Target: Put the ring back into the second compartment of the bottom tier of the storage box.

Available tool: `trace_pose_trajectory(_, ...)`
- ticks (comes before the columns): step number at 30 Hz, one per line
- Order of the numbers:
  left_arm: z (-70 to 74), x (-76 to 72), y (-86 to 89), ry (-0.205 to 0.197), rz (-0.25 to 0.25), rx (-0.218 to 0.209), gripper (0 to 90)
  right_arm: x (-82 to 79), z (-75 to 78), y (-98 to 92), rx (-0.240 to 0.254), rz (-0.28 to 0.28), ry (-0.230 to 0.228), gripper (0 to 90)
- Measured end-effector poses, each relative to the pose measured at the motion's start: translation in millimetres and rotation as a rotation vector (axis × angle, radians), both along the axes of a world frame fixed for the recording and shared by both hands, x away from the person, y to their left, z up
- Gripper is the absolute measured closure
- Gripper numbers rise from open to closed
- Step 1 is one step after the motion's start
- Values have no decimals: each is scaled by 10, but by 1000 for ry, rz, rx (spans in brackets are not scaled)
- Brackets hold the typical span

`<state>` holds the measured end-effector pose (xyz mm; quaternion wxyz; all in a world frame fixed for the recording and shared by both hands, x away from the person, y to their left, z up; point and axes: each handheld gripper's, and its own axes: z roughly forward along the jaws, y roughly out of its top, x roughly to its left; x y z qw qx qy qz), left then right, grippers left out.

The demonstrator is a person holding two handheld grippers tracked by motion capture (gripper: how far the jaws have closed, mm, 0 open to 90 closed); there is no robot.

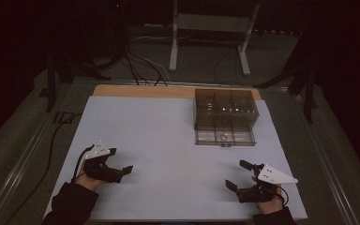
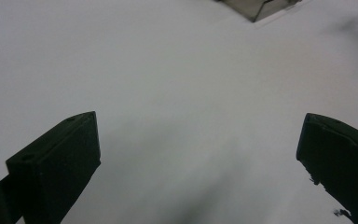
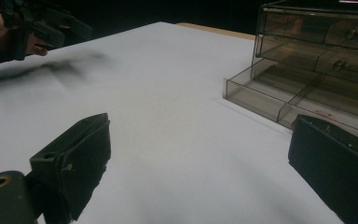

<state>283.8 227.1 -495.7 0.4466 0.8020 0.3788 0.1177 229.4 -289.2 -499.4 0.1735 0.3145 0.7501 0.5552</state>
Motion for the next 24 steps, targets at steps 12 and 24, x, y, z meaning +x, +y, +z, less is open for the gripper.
trace_pose_trajectory(12,-59,-143,73,-15,29,9,7,1,-1,-3,-1,0,2,54)
trace_pose_trajectory(24,-106,-154,65,-7,16,3,7,5,-4,-1,-5,0,1,54)
